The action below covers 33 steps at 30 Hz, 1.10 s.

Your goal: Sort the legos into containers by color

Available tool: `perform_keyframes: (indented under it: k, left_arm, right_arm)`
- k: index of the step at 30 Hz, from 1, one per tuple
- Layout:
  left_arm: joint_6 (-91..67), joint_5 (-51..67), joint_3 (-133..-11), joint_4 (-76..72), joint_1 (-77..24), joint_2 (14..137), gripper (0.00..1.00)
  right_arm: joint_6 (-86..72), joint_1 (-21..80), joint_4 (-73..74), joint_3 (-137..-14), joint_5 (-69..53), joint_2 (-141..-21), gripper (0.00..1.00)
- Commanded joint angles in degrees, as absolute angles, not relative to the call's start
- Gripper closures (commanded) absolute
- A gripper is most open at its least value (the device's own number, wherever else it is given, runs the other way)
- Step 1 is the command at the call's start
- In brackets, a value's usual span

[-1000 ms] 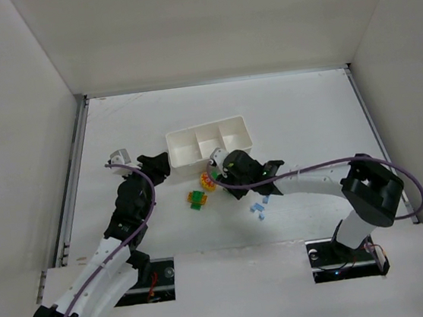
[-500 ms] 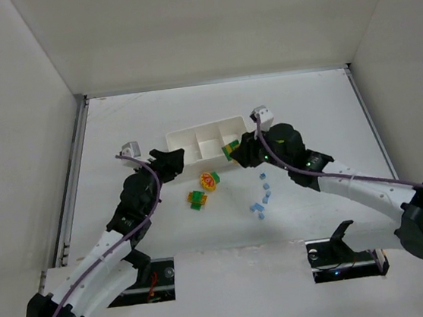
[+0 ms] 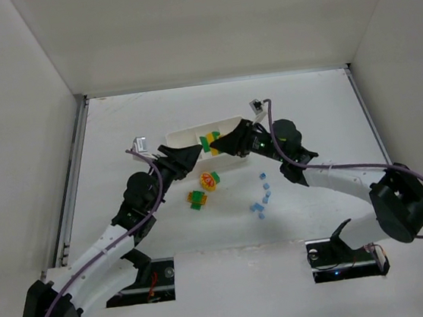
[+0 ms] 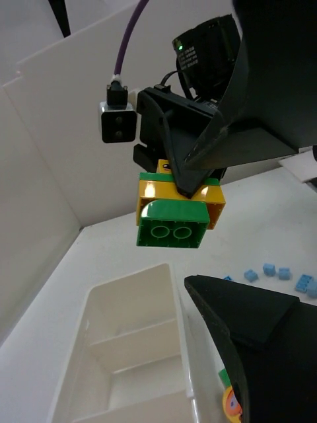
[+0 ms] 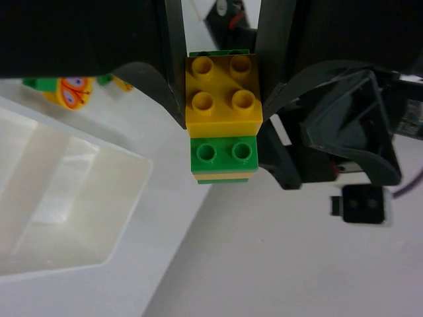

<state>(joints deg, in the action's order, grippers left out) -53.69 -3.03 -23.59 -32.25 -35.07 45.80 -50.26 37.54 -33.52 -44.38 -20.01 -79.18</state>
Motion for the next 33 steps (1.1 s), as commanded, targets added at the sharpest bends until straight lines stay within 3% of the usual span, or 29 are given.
perform_keyframes:
  k: [1,15,33]
  left_arm:
    - [-57.48,-0.88,-24.79,-39.28,-35.29,46.14,0.39]
    - [-59.76,-0.53,-23.38,-48.60,-33.88,50.10,0.44]
    - [-60.21,1.41,-24.08,-49.66,-32.56,53.79,0.44]
  right_arm:
    - [-60.89,36.69,-49.73,-44.30,-23.46,-80.94,0.78]
    - [-79.54,36.17,-69.60,-44.30,-25.31,-92.02,0.78]
    - [-79.63,35.90,-71.28,-43.68,-24.61,-92.46,0.78]
